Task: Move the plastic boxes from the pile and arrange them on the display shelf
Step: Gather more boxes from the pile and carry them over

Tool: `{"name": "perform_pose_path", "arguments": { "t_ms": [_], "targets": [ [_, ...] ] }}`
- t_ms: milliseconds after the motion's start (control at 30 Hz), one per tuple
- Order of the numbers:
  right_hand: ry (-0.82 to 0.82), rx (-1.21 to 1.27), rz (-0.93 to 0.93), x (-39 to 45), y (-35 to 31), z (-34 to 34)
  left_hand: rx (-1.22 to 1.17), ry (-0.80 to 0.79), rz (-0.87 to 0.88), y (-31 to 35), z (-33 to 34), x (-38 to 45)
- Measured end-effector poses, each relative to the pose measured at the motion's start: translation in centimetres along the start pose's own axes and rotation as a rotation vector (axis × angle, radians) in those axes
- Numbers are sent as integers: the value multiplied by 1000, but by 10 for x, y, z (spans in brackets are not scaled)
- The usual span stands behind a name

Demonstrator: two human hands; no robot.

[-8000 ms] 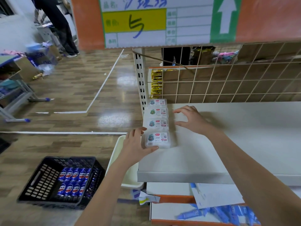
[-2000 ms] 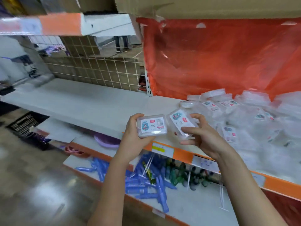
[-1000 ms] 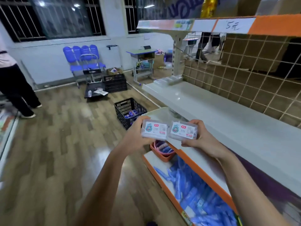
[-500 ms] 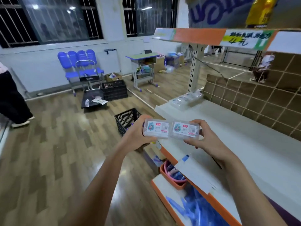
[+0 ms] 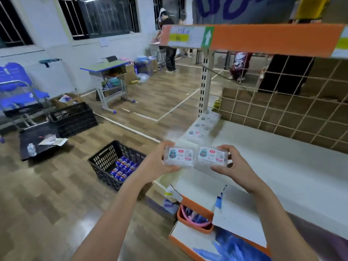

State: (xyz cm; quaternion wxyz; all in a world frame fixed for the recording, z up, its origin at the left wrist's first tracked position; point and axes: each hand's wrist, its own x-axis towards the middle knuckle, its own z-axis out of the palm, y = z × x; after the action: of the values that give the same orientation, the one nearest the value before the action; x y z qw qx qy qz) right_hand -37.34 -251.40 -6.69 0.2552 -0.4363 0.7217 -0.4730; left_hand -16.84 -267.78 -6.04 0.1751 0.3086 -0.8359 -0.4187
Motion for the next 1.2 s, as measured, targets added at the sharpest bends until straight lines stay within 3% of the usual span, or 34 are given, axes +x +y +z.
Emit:
{"name": "perform_pose_path", "arguments": {
  "t_ms": [267,600,933,1200],
  "targets": [
    [126,-17,87,41,10,25,-53,-95,14,-23,-20,71],
    [102,-237,67,91,22,39,-109,-78,-24,-42,-24,138],
    [56,-284,88,102,23,57,-137,-73,77,-32,-20,169],
    [188,-311,171,112,21,79,-113,-167,124,-34,-22,197]
  ]
}}
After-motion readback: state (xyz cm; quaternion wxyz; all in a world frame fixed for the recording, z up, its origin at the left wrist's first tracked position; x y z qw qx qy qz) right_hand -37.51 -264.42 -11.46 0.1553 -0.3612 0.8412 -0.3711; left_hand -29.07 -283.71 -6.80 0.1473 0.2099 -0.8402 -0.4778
